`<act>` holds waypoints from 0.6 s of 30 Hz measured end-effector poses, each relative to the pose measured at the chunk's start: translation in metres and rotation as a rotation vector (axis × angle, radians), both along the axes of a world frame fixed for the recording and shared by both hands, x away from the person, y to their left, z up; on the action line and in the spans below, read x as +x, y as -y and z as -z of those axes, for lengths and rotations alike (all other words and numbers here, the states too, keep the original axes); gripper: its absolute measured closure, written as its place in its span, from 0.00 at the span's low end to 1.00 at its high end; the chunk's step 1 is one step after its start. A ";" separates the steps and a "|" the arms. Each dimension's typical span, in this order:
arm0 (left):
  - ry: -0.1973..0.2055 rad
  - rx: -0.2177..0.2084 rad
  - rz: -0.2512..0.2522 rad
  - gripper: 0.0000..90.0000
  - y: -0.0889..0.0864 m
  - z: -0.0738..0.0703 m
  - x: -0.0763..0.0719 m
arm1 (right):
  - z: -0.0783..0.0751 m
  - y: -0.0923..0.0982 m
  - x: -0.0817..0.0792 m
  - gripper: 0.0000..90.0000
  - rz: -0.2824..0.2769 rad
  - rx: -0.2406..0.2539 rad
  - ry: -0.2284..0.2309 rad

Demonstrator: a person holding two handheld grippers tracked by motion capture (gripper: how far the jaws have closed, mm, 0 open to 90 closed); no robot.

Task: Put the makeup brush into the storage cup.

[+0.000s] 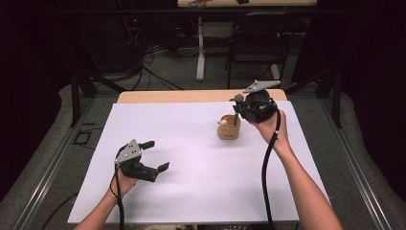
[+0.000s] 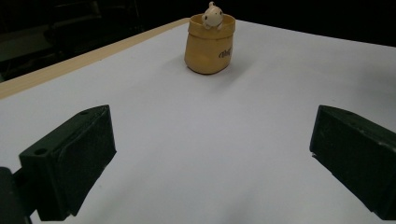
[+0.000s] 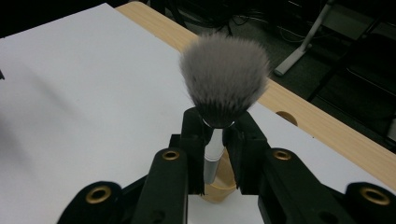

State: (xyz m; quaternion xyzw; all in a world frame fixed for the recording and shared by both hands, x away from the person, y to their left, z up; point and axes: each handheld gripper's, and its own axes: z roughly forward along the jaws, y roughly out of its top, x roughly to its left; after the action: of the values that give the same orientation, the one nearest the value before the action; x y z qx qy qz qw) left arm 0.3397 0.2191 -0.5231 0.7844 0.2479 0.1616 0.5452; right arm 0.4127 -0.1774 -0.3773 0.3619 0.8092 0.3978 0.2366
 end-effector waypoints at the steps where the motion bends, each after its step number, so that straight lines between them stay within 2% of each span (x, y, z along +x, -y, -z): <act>1: -0.001 0.000 -0.002 0.00 0.000 0.000 0.000 | 0.000 0.000 0.001 0.86 0.004 0.003 0.002; 18: -0.002 0.000 -0.005 0.00 -0.001 0.000 0.000 | 0.006 0.000 0.014 0.86 0.031 0.024 -0.006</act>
State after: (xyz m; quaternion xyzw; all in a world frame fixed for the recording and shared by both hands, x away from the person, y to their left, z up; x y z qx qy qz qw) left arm 0.3402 0.2199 -0.5233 0.7838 0.2505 0.1623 0.5446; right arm 0.4267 -0.1776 -0.3830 0.3782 0.7994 0.4028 0.2359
